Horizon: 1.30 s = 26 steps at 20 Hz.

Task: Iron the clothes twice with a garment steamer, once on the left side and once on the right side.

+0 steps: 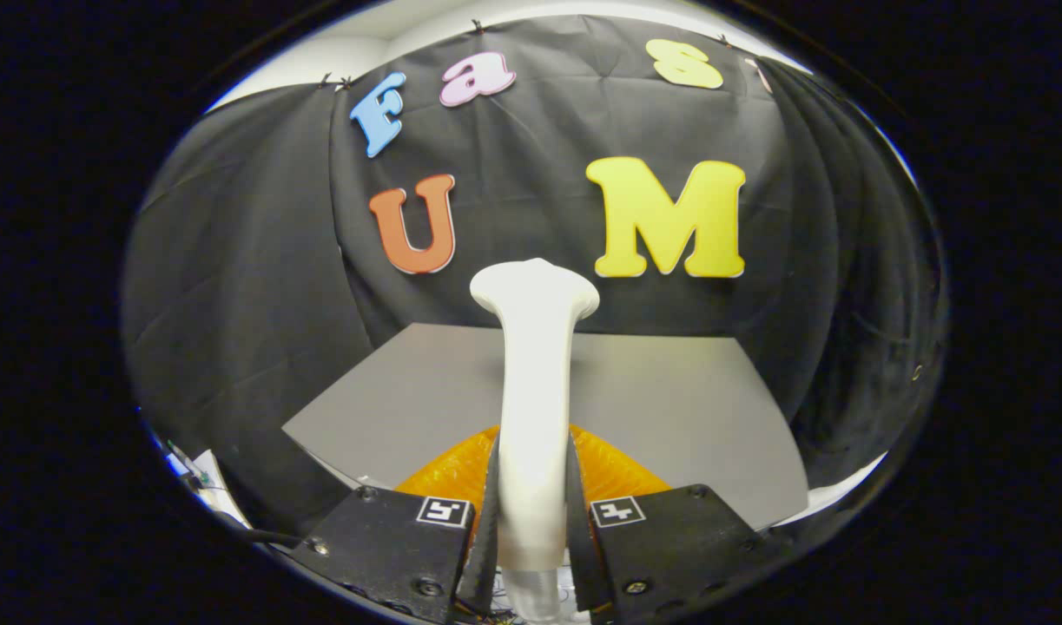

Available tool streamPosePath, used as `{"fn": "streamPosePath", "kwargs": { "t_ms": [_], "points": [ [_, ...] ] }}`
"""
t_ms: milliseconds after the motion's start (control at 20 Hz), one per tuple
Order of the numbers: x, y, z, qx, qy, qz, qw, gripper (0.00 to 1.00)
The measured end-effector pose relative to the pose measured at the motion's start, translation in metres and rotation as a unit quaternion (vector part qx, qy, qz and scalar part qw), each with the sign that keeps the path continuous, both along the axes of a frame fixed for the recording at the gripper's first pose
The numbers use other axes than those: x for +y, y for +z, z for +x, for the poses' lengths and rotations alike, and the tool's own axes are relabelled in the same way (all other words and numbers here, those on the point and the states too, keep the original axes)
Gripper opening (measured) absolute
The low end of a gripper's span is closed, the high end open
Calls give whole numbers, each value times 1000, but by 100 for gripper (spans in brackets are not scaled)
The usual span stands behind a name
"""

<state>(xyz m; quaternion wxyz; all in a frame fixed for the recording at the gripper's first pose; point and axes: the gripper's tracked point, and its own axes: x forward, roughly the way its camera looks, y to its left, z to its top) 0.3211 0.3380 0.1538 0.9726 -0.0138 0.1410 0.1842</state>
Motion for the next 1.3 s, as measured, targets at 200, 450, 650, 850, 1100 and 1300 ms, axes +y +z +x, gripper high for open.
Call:
{"fn": "streamPosePath", "kwargs": {
  "t_ms": [200,450,650,850,1100,1300],
  "points": [
    [-47,50,-36,-52,-12,18,998,37],
    [-119,111,-75,-121,-56,37,990,37],
    [-179,147,-93,-156,-98,48,982,37],
    [-240,172,-108,-176,-153,67,970,37],
    [-298,190,-99,-183,-216,87,955,37],
    [-316,187,-86,-176,-242,81,951,37]
  ]
}}
